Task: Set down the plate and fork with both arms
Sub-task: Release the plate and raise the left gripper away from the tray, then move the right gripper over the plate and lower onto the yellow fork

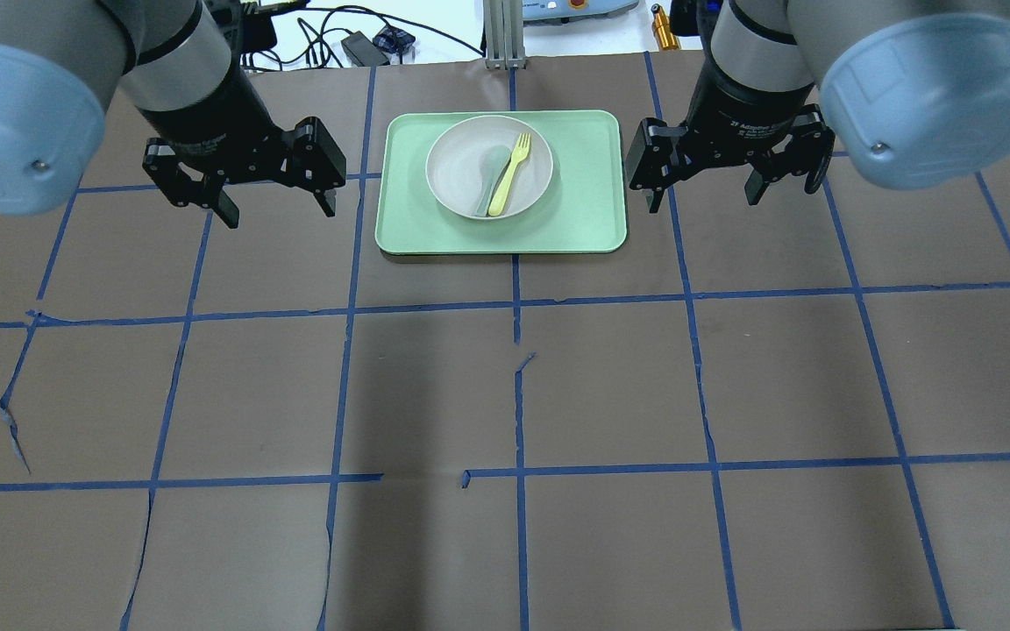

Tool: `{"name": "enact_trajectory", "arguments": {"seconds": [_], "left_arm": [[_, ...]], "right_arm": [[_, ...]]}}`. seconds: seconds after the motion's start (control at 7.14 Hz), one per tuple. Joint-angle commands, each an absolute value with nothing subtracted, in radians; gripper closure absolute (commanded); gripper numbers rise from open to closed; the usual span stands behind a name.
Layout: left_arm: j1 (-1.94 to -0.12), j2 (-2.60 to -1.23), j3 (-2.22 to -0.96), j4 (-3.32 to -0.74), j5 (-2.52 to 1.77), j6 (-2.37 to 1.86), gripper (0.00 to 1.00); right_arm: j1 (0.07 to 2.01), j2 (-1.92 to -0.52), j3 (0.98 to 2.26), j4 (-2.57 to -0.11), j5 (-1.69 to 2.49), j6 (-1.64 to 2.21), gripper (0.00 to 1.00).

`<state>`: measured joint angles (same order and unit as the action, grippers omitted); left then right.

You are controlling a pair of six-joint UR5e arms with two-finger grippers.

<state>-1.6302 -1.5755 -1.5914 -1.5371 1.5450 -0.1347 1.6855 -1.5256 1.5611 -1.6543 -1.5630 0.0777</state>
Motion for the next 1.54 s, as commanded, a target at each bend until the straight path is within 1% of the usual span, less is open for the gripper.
{"name": "enact_trajectory", "arguments": {"seconds": [0.0,0.14,0.42,0.56,0.7,0.98,1.12,1.4], "left_arm": [[-1.634,-1.549,-1.637,-1.532,1.546,-0.141,0.00],[-1.634,-1.549,-1.638,-1.532,1.546,-0.141,0.00],[-1.634,-1.546,-1.634,-1.532,1.546,-0.140,0.00],[-1.634,-1.546,-1.634,-1.531,1.546,-0.141,0.00],[-1.634,-1.545,-1.634,-1.529,1.546,-0.141,0.00],[-1.634,-1.548,-1.634,-1.526,1.545,-0.141,0.00],[-1.634,-1.549,-1.635,-1.526,1.545,-0.141,0.00],[-1.634,-1.552,-1.635,-1.526,1.543,-0.141,0.00]], "right_arm": [[1.722,-1.430,1.524,-1.821,-1.568,0.145,0.00],[1.759,-1.322,1.429,-1.842,-1.557,0.172,0.00],[1.827,-1.048,1.153,-1.858,-1.560,0.268,0.00],[1.839,-0.943,1.076,-1.928,-1.556,0.296,0.00],[1.845,-0.874,1.074,-2.004,-1.555,0.372,0.00],[1.864,-0.774,1.077,-2.069,-1.537,0.564,0.01],[1.864,-0.747,1.078,-2.071,-1.539,0.571,0.22],[1.865,-0.721,1.092,-2.080,-1.536,0.572,0.30]]}}
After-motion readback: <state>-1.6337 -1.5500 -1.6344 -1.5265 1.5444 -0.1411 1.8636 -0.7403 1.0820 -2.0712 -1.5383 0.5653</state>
